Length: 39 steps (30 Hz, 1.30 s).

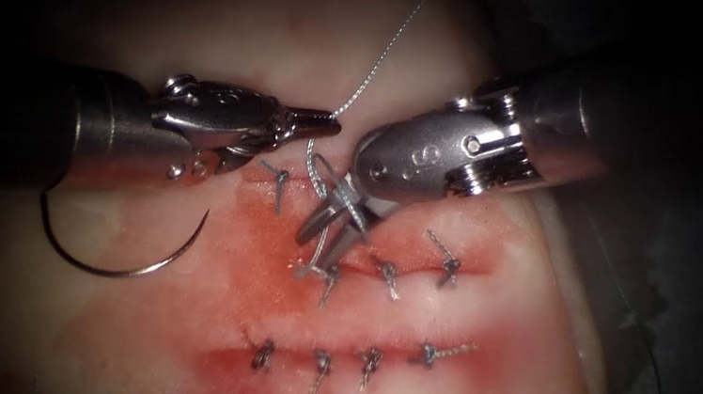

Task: Wound Closure
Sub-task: Grab the short tail of the thread using the right hand, then tighten the knot by pulling up with the right gripper and down with the left gripper

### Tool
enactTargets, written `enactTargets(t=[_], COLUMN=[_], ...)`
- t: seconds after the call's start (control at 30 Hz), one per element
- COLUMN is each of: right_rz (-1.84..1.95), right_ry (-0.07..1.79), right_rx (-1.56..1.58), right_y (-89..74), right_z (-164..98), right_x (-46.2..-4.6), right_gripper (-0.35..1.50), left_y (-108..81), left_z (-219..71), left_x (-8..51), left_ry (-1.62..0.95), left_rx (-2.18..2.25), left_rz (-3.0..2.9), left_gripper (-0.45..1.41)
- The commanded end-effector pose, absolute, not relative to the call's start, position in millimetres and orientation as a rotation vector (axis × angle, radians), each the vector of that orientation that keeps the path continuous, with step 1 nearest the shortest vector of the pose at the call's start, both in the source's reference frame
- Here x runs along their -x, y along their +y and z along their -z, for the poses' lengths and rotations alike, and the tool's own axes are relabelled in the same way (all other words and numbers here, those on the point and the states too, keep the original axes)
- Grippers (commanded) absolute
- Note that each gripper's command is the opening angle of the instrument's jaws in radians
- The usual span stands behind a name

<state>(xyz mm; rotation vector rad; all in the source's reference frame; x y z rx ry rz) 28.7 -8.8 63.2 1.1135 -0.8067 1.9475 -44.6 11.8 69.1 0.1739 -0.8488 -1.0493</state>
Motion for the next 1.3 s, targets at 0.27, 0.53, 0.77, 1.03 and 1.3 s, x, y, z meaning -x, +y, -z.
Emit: enactTargets(t=[0.27, 0.53, 0.77, 1.03, 1.3], right_rz=[-1.951, -1.951, -1.978, -2.29, -2.516], right_ry=[-0.803, -0.806, -0.811, -0.743, -0.666], right_rx=[-1.095, -1.084, -1.073, -1.095, -1.21], right_y=[-8.7, -8.1, -7.7, -5.5, -4.7], right_z=[-63.8, -64.1, -63.9, -62.3, -63.0], right_x=[-29.5, -29.5, -29.8, -29.7, -27.7], right_gripper=[0.34, -0.35, -0.35, -0.35, -0.35], left_y=[12.5, 12.5, 12.5, 12.4, 12.2], left_z=[-69.5, -69.5, -69.4, -68.9, -67.4], left_x=[45.2, 45.2, 45.2, 45.0, 44.5], left_ry=[-0.852, -0.852, -0.852, -0.851, -0.819], left_rx=[-0.172, -0.172, -0.17, -0.167, -0.156], left_rz=[1.049, 1.049, 1.043, 1.033, 1.021], left_gripper=[-0.45, -0.45, -0.45, -0.45, -0.45])
